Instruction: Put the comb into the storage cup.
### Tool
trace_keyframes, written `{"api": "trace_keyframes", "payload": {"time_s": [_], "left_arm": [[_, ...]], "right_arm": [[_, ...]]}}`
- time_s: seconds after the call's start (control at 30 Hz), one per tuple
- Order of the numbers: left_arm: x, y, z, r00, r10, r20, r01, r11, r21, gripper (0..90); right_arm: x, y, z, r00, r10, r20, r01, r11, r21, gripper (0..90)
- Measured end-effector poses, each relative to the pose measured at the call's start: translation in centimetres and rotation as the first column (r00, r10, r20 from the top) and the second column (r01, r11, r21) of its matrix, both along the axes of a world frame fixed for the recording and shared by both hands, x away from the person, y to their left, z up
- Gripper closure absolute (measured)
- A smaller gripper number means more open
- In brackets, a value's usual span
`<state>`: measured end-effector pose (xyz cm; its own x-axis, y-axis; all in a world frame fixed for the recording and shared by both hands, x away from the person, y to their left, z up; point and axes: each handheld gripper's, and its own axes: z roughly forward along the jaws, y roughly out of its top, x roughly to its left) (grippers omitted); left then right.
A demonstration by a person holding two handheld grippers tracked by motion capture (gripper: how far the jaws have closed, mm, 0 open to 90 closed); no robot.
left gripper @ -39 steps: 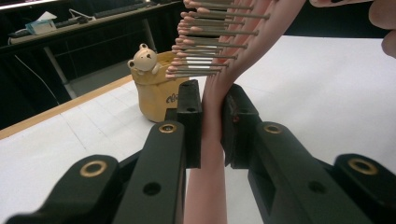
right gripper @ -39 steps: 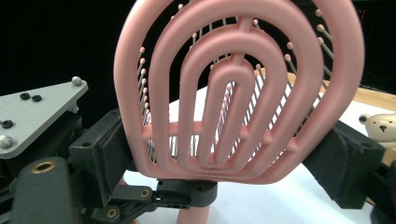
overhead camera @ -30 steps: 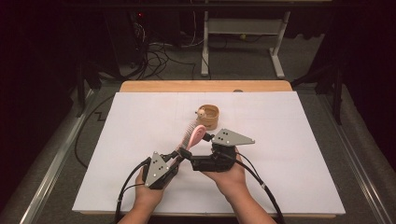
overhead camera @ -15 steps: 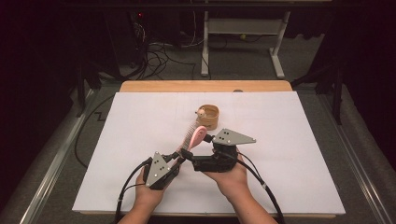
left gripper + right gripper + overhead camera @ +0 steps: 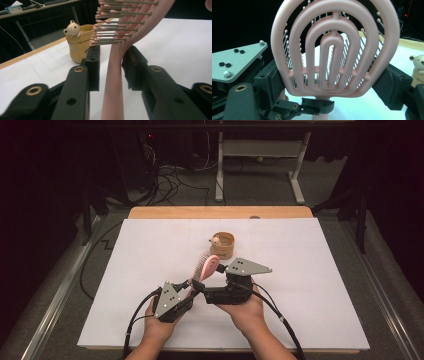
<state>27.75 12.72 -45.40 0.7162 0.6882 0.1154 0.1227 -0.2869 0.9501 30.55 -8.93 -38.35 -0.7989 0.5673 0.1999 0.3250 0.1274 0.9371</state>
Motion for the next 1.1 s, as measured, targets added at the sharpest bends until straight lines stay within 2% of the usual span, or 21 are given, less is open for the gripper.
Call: {"api": "trace_keyframes", "payload": {"time_s": [0.07, 0.1, 0.17, 0.4, 0.6, 0.7, 0.73, 0.8, 1.0, 1.1], "left_arm": [[0.1, 0.0, 0.0, 0.9999, 0.001, -0.013, -0.001, 1.0, -0.002, 60.2], [0.2, 0.1, -0.1, 0.9997, -0.002, -0.026, 0.002, 1.0, -0.005, 54.9], [0.4, 0.1, -0.2, 0.9991, -0.012, -0.041, 0.012, 0.9999, -0.008, 52.0], [0.6, 0.2, -0.2, 0.9982, -0.026, -0.054, 0.025, 0.9995, -0.018, 40.7], [0.9, 0.4, -0.2, 0.9967, -0.03, -0.075, 0.028, 0.9991, -0.031, 26.8], [1.0, 0.8, 0.0, 0.9967, -0.024, -0.077, 0.022, 0.9994, -0.028, 21.2], [1.1, 1.1, 0.2, 0.9961, -0.021, -0.086, 0.018, 0.999, -0.04, 21.2], [1.2, 1.5, 0.3, 0.9949, -0.023, -0.098, 0.018, 0.9985, -0.051, 15.7], [1.1, 2.8, 0.5, 0.9937, -0.031, -0.108, 0.026, 0.9987, -0.044, 12.2], [1.2, 3.9, 0.6, 0.9942, -0.005, -0.107, 0.001, 0.9991, -0.042, 8.7]], "right_arm": [[0.0, 0.0, 0.1, 1.0, -0.002, 0.004, 0.002, 1.0, -0.004, 20.4], [0.0, 0.0, 0.1, 1.0, -0.003, 0.006, 0.003, 1.0, -0.007, 20.5], [0.1, 0.0, 0.2, 1.0, -0.003, 0.005, 0.003, 1.0, -0.007, 20.5], [0.2, -0.4, 0.4, 0.9998, -0.013, 0.015, 0.014, 1.0, -0.013, 20.4], [0.4, -1.0, 0.9, 0.9995, -0.023, 0.022, 0.024, 1.0, -0.017, 20.4], [0.5, -1.3, 1.2, 0.9991, -0.033, 0.026, 0.033, 0.999, -0.021, 20.4], [0.6, -1.5, 1.2, 0.999, -0.036, 0.027, 0.037, 0.999, -0.023, 20.4], [0.6, -1.8, 1.4, 0.9988, -0.042, 0.025, 0.043, 0.999, -0.024, 20.4], [0.7, -2.5, 1.7, 0.9976, -0.06, 0.033, 0.062, 0.997, -0.037, 20.4], [0.7, -2.8, 1.8, 0.9971, -0.066, 0.039, 0.068, 0.997, -0.04, 20.4]]}}
